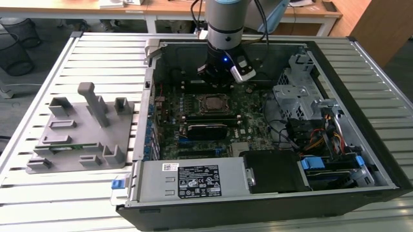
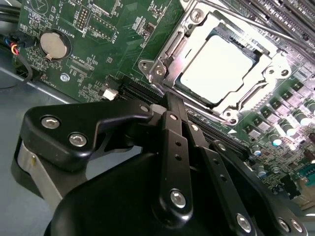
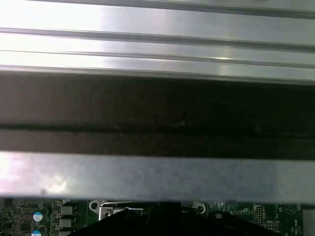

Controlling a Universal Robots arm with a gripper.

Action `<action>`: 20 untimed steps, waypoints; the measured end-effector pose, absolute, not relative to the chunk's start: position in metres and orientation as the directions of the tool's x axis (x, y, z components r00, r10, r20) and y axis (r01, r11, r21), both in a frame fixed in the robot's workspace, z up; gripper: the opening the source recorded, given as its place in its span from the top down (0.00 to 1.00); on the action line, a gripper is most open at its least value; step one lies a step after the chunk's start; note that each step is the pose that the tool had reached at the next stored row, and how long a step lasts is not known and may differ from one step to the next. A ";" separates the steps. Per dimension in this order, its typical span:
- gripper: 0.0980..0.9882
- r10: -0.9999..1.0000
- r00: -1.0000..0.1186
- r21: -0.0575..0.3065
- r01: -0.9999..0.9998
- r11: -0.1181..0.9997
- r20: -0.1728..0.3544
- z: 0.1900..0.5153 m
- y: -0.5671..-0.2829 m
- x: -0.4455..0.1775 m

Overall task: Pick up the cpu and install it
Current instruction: 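Install the second cpu locking lever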

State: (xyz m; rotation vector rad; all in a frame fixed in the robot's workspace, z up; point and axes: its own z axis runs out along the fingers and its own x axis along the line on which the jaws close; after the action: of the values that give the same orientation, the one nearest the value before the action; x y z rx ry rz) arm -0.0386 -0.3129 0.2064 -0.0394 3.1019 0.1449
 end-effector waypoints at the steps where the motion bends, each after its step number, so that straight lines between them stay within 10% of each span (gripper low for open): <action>1: 0.99 -0.024 -0.999 0.093 -0.027 0.995 -0.037 0.206 -0.313 -0.038; 20: 0.99 -0.024 -0.999 0.092 -0.027 0.995 -0.040 0.226 -0.324 -0.038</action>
State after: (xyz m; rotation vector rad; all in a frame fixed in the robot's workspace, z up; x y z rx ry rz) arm -0.0377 -0.3241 0.2255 -0.0397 3.0992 0.1445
